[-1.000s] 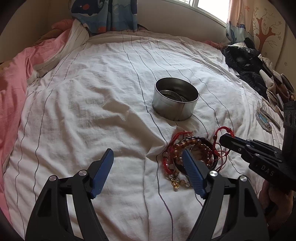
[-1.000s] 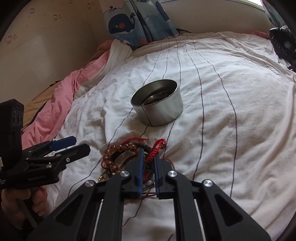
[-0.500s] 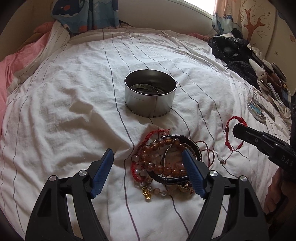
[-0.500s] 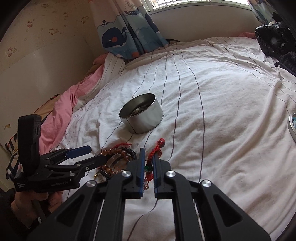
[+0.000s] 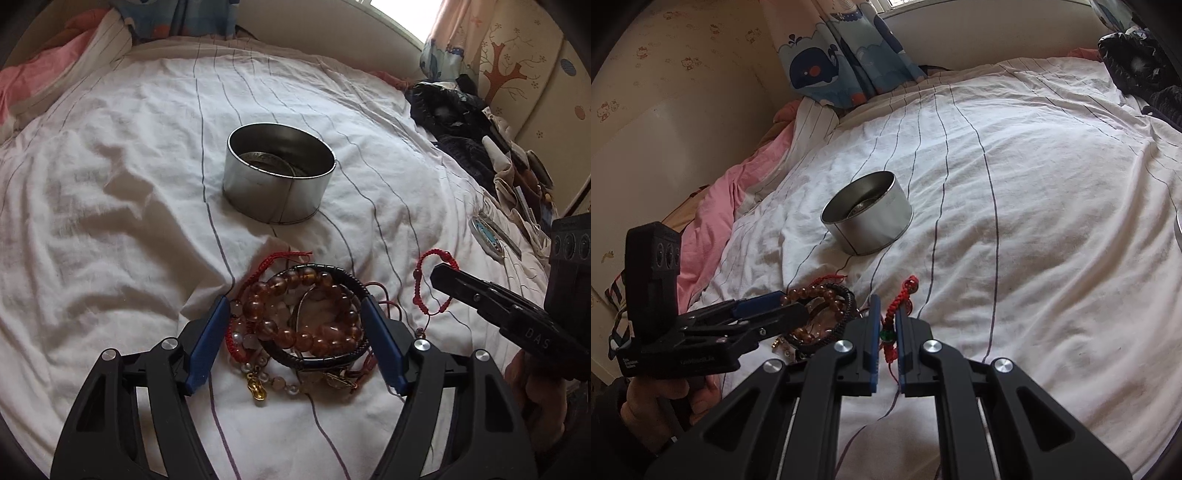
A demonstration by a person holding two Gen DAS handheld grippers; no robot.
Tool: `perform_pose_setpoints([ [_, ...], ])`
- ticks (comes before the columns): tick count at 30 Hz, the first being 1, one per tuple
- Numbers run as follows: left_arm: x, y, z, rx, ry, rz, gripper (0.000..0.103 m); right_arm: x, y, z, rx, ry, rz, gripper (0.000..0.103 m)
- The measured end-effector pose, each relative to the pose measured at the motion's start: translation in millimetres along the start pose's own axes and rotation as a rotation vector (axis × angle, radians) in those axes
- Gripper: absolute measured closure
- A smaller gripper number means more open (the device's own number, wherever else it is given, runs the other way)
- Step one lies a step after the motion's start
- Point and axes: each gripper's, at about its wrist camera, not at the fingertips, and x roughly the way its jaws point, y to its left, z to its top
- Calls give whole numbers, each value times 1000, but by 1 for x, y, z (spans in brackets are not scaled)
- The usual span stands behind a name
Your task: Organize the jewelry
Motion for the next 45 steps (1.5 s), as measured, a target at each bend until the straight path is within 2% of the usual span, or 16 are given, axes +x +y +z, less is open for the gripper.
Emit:
perform_pose_setpoints([
  [4, 4, 0, 1, 9, -3, 19, 48, 6, -3, -1, 10, 31, -15, 94],
  [5, 6, -3, 1, 34, 5, 30, 61, 10, -5, -3, 13, 52, -32, 94],
  [6, 9, -7, 1, 62, 20, 44, 74, 13, -6, -4, 15, 69, -51, 88],
  [7, 10, -10, 0, 86, 21, 66, 79, 15, -8, -5, 18, 82, -74, 75],
  [8, 10, -14, 0, 107, 15, 72, 82, 16, -9, -6, 20, 89, -97, 70],
  [10, 3, -19, 2, 130, -4, 65, 85, 13, -11, -6, 21, 80, -112, 68],
  [11, -2, -21, 3, 142, -25, 75, 92, 11, -11, -7, 20, 71, -117, 68],
  [16, -15, -16, 6, 132, -60, 94, 92, 12, -10, -8, -2, 82, -157, 57],
  [23, -5, -15, 5, 143, -8, 104, 92, 19, -16, -10, 8, 114, -181, 57],
  [27, -1, -12, 5, 136, 10, 121, 92, 16, -11, -10, -9, 106, -160, 91],
  [32, -1, -9, 4, 125, 8, 130, 86, 5, 8, -6, -92, 58, -151, 92],
  [33, -1, -8, 3, 122, 6, 138, 82, 8, 7, -7, -92, 80, -160, 90],
  [36, -1, -5, 4, 106, 6, 142, 76, 10, 2, -9, -76, 95, -211, 52],
  [42, 1, -6, 3, 113, 8, 149, 66, 15, -7, -11, -43, 115, -229, 52],
  [44, 1, -7, 3, 122, 8, 149, 66, 21, -7, -13, -50, 136, -226, 52],
  [45, 1, -9, 3, 134, 8, 150, 72, 23, -6, -14, -57, 141, -221, 58],
])
